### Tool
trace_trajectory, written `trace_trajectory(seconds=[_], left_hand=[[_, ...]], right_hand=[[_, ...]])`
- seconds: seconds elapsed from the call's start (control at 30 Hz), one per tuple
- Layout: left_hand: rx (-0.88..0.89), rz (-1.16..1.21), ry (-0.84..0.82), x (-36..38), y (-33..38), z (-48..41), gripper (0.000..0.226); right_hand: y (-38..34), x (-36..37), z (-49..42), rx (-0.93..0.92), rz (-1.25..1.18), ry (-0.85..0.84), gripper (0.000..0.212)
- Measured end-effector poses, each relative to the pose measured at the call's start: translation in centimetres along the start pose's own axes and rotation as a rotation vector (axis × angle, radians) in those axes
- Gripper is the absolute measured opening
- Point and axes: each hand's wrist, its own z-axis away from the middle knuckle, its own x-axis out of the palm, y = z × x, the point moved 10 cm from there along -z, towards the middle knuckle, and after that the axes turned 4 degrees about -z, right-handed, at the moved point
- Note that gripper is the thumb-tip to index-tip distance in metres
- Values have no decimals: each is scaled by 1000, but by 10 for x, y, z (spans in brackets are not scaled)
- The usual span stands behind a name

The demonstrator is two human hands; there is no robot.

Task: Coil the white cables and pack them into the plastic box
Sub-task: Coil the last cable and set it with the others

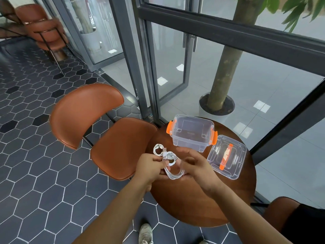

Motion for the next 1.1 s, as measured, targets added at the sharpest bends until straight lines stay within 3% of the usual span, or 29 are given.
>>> trace_trajectory(seconds=[0.13,0.4,0.5,0.67,0.83,1.0,1.1], left_hand=[[22,-75,-34,9,0,1,10],[14,-128,-1,6,-3,-5,7],[9,-113,40,-1,-9,-6,11],[3,18,130,-20,-11,-7,12],[85,9,148,-19,-3,-8,9],[137,-35,100,-4,-5,-9,10],[178,-85,51,6,0,-6,9]], right_hand=[[1,1,-4,-157,370,86,34],[-15,-6,3,-419,660,315,20],[-22,-14,6,-399,503,351,14],[-24,-42,15,-266,17,453,17],[10,-48,16,13,-289,497,14],[25,-49,8,187,-337,462,14],[31,-54,4,199,-226,503,11]])
